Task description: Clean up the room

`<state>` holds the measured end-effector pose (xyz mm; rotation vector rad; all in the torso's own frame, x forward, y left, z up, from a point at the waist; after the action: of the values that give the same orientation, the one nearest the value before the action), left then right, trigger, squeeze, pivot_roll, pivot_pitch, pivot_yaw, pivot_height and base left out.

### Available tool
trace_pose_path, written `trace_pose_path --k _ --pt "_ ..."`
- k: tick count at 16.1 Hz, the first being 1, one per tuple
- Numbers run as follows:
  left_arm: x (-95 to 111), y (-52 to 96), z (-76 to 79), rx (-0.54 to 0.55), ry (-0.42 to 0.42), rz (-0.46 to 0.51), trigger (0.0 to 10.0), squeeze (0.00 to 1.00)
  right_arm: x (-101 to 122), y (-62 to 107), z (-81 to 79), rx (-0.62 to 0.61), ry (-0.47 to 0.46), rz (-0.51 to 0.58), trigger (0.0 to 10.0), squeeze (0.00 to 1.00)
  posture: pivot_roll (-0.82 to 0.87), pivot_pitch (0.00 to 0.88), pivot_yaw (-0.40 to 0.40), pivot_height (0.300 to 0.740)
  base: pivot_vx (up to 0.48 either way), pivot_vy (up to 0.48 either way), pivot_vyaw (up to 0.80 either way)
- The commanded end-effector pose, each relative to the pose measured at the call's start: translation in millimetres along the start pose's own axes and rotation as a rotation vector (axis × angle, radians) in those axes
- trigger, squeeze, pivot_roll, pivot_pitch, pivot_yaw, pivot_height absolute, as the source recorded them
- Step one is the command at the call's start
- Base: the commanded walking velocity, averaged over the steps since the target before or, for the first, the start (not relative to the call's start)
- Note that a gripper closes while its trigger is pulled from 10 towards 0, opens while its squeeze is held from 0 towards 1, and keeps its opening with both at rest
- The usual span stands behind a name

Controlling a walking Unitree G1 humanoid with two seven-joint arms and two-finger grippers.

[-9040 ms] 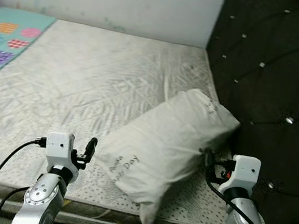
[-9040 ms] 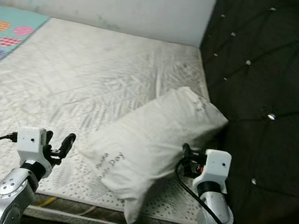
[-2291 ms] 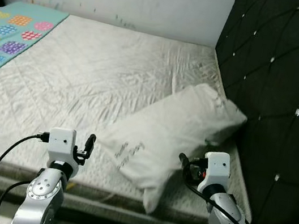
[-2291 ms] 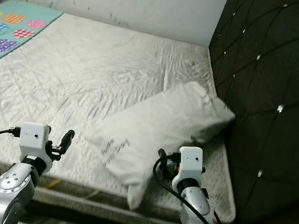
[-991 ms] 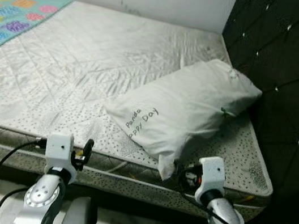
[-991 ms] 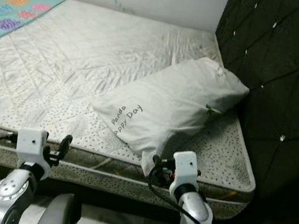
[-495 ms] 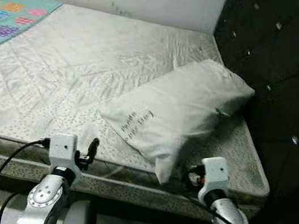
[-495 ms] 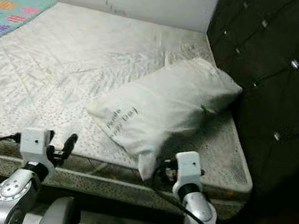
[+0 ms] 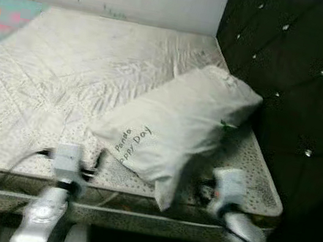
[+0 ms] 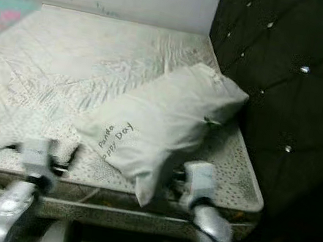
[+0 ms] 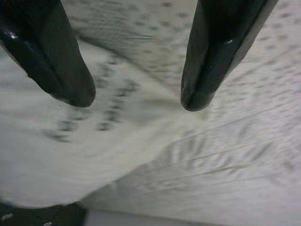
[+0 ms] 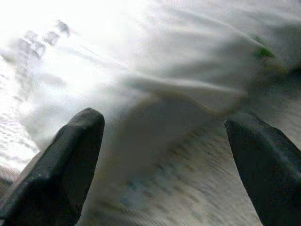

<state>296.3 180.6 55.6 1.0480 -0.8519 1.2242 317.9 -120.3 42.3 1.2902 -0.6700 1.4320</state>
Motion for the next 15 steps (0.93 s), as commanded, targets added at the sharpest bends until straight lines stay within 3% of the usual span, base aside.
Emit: trace_pose_path --k 1,6,12,15 --pt "3.4 -3.4 12.5 -0.034 0.018 0.016 10.0 0.00 -3.6 3.8 13.7 -0.029 0.025 -0.013 10.0 0.00 -0.12 0.000 -0.025 0.570 0.375 0.000 0.00" --pt "2.0 -2.6 12.0 -0.024 0.018 0.011 10.0 0.00 -3.8 3.8 13.3 -0.023 0.030 -0.014 10.0 0.00 -0.12 0.000 -0.028 0.570 0.358 0.000 0.00" --pt "-4.0 -2.8 5.8 0.043 -0.001 -0.011 10.0 0.00 -1.2 -2.2 27.7 -0.029 0.078 -0.017 10.0 0.00 -0.11 0.000 -0.034 0.570 0.000 0.000 0.00" --pt "-4.9 -1.5 5.9 0.049 -0.001 -0.015 10.0 0.00 0.6 -4.2 25.6 -0.018 0.078 -0.009 10.0 0.00 -0.11 0.000 -0.038 0.570 0.000 0.000 0.80"
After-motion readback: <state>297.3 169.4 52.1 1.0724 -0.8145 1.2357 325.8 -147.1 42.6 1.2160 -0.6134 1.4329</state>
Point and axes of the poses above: a point about 5 cm out from each wrist's last joint towards the gripper, its own y axis pointing back from the gripper into the wrist, its own x axis along the axis of the wrist's last joint, z = x × y, the point moved 5 cm from there along -y, pointing out of the wrist towards the gripper, and after that the axes turned 13 degrees about y, right-handed, at the moved point
